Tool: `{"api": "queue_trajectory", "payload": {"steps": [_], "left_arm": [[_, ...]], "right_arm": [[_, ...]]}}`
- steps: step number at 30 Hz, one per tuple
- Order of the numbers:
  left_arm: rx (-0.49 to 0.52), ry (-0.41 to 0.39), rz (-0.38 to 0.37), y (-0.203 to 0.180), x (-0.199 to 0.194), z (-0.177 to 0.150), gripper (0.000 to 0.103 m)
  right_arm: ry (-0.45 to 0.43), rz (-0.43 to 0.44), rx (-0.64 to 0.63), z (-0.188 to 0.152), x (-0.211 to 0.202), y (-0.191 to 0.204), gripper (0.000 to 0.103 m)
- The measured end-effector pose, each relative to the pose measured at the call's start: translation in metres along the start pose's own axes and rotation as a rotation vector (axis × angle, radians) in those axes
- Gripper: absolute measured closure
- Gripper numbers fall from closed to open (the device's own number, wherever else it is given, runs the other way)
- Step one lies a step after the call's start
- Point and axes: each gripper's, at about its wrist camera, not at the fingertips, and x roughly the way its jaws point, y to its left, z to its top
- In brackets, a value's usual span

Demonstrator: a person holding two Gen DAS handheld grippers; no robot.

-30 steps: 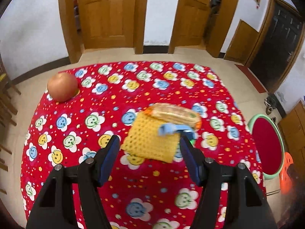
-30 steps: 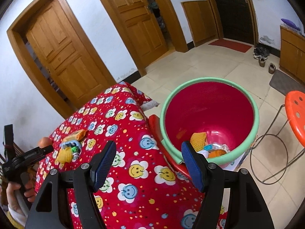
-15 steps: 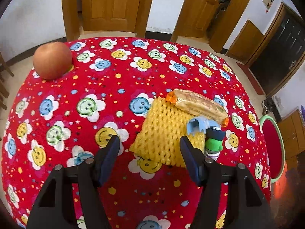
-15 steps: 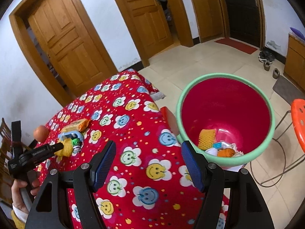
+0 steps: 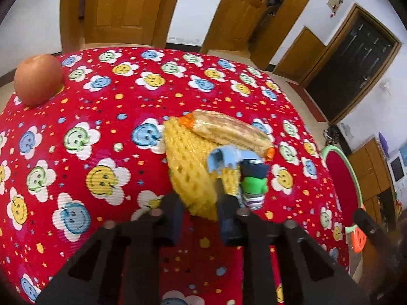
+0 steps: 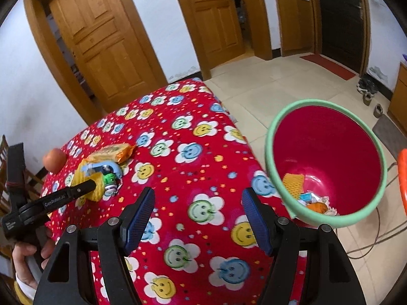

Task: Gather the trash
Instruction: 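Grasp the second yellow foam net with left gripper while right reaches toward the blue-green toy, then lift the yellow foam net with left gripper while right grasps the blue-green toy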

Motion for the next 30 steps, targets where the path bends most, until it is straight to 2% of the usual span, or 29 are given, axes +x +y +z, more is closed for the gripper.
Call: {"api": "queue_trajectory", "payload": {"steps": [10, 22, 26, 30], "left_arm": [[-0.024, -0.101, -0.005, 0.006, -0.03, 0.002, 0.09], [-0.123, -0.236, 0.059, 0.039, -0.062, 0.009, 0.09], [-0.143, -0.257, 0.067, 0.046, -0.067, 0.009, 0.09], [-0.157, -0.253, 0.071, 0.05, -0.067, 0.009, 0.09]], "right_arm": [[0.032, 0.029, -0.048, 0.001, 0.019, 0.028, 0.031], [0.074, 0.101, -0.152, 0.0, 0.048, 0.078, 0.031], [0.103, 0.124, -0.19, -0.002, 0.062, 0.094, 0.031], [0.117, 0.15, -0.223, -0.003, 0.072, 0.108, 0.041]]}}
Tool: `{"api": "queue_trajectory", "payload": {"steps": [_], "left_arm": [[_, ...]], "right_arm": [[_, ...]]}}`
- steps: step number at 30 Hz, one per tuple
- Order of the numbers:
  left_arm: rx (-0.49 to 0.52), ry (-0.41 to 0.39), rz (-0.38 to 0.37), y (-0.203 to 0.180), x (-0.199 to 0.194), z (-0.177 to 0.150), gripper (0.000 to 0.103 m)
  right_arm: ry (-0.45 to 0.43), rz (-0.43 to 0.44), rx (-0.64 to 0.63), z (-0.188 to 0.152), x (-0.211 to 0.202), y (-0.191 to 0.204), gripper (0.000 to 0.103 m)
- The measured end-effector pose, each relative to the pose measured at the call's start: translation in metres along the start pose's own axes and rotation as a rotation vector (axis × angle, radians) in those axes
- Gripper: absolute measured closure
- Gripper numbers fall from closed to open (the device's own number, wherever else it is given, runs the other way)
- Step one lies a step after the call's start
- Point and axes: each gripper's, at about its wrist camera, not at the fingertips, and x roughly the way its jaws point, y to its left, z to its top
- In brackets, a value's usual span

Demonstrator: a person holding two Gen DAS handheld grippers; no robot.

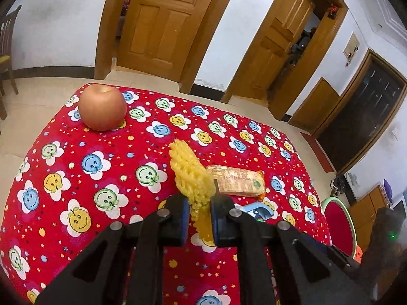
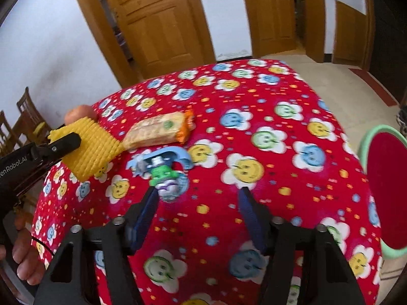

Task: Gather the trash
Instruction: 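Lift the yellow foam net with left gripper while right grasps the blue-green toy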

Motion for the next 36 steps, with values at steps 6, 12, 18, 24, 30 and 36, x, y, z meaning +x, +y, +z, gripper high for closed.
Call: {"api": "queue_trajectory", "payload": {"steps": [6, 12, 18, 24, 30, 36], "left_arm": [[-0.012, 0.004, 0.004, 0.002, 0.001, -0.001, 0.09], [-0.009, 0.012, 0.01, 0.003, 0.003, -0.002, 0.09], [-0.007, 0.013, 0.011, 0.002, 0.003, -0.002, 0.09], [-0.003, 0.014, 0.009, 0.001, 0.003, -0.003, 0.09], [0.008, 0.01, 0.004, -0.004, 0.004, -0.005, 0.09], [0.029, 0.012, -0.007, -0.015, 0.001, -0.005, 0.09]], "right_arm": [[0.032, 0.033, -0.033, 0.003, 0.017, 0.015, 0.056], [0.036, 0.048, -0.066, 0.004, 0.025, 0.026, 0.081], [0.022, 0.064, -0.047, 0.002, 0.018, 0.021, 0.082], [-0.016, 0.07, -0.026, -0.003, -0.004, 0.011, 0.082], [-0.057, 0.07, 0.019, -0.009, -0.029, -0.007, 0.082], [-0.102, 0.051, 0.069, -0.015, -0.055, -0.03, 0.082]]}}
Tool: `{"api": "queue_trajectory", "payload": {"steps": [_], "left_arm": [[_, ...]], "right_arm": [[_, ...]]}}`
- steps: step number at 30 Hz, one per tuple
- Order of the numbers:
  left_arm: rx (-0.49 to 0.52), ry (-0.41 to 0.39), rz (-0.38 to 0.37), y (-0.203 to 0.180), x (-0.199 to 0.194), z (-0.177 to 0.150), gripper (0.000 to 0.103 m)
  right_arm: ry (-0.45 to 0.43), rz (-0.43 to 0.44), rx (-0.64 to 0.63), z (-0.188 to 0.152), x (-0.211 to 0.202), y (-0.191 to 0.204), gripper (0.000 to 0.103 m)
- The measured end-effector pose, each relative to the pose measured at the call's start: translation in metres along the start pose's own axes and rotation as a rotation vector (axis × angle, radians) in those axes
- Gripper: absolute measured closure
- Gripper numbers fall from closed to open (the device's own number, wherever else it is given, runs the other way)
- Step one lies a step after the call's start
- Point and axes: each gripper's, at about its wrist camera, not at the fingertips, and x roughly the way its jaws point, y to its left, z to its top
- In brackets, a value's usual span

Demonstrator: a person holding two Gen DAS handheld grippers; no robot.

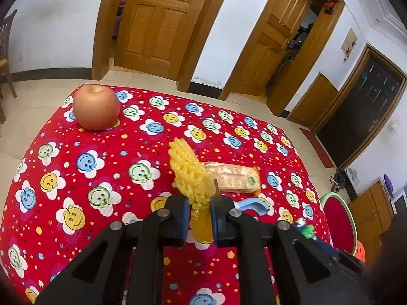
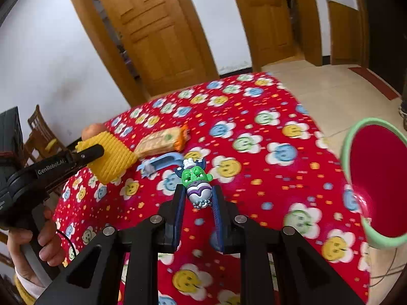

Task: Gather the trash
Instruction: 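Lift the yellow foam net with left gripper while right grasps the blue-green toy, then carry the toy over the bucket with right gripper while left carries the net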

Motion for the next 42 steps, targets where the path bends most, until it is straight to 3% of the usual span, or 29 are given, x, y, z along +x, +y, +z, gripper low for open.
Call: {"api": "queue_trajectory", "payload": {"steps": [19, 32, 42], "left_arm": [[0.135, 0.034, -0.107, -0.079, -0.023, -0.011, 0.09], [0.232, 0.103, -0.194, -0.146, -0.016, -0.034, 0.09], [0.295, 0.149, -0.224, -0.184, -0.006, -0.049, 0.09]], "right_arm": [[-0.118, -0.138, 0.196, -0.012, -0.075, -0.105, 0.082], [-0.131, -0.246, 0.31, -0.029, -0.093, -0.168, 0.081], [-0.141, -0.282, 0.379, -0.038, -0.102, -0.202, 0.081]]}}
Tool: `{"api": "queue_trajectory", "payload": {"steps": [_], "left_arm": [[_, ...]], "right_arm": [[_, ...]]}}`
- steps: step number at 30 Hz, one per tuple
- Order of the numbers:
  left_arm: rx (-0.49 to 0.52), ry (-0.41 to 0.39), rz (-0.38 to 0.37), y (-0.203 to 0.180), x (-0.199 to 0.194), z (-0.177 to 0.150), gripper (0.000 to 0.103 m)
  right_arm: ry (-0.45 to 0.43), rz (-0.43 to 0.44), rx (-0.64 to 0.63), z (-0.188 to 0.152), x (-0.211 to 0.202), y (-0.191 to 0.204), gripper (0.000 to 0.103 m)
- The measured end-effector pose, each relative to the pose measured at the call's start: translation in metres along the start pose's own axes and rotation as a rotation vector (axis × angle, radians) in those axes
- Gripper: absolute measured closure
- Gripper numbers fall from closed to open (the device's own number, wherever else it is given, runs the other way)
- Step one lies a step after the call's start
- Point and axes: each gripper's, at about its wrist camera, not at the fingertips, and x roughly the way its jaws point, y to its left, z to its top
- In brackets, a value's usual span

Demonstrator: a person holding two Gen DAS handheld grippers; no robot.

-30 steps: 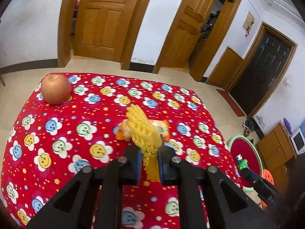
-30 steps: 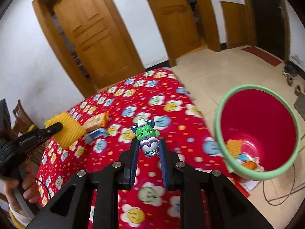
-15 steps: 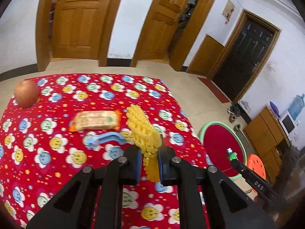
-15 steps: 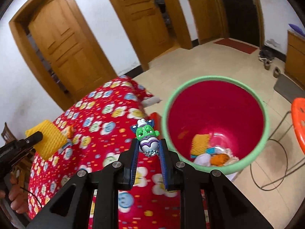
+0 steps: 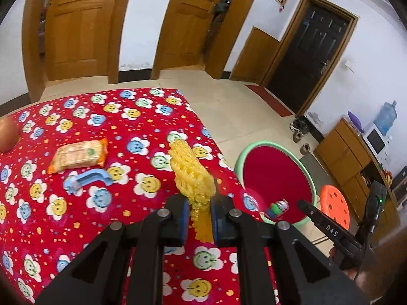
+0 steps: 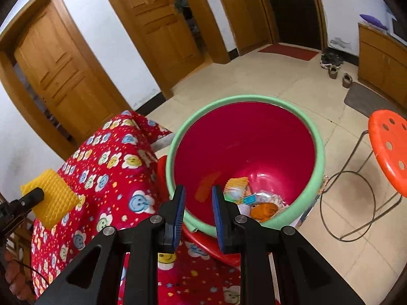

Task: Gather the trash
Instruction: 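Carry the toy over the bucket with right gripper while left carries the net, then open the right gripper to drop the toy while left drops the net into the bucket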

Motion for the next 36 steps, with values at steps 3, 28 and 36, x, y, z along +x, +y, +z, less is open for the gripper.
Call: {"api": "queue_trajectory", "payload": {"steps": [3, 28, 36], "left_arm": [[0.018, 0.01, -0.007, -0.011, 0.005, 0.0, 0.09], [0.179, 0.133, -0.159, -0.115, 0.079, -0.009, 0.09], [0.187, 0.154, -0.163, -0.126, 0.094, -0.011, 0.064]], "right_arm": [[-0.005, 0.003, 0.014, 0.001, -0.003, -0.007, 0.081], [-0.068, -0.036, 0.091, 0.001, -0.022, -0.055, 0.071], [-0.077, -0.039, 0.123, -0.001, -0.023, -0.066, 0.063]]}}
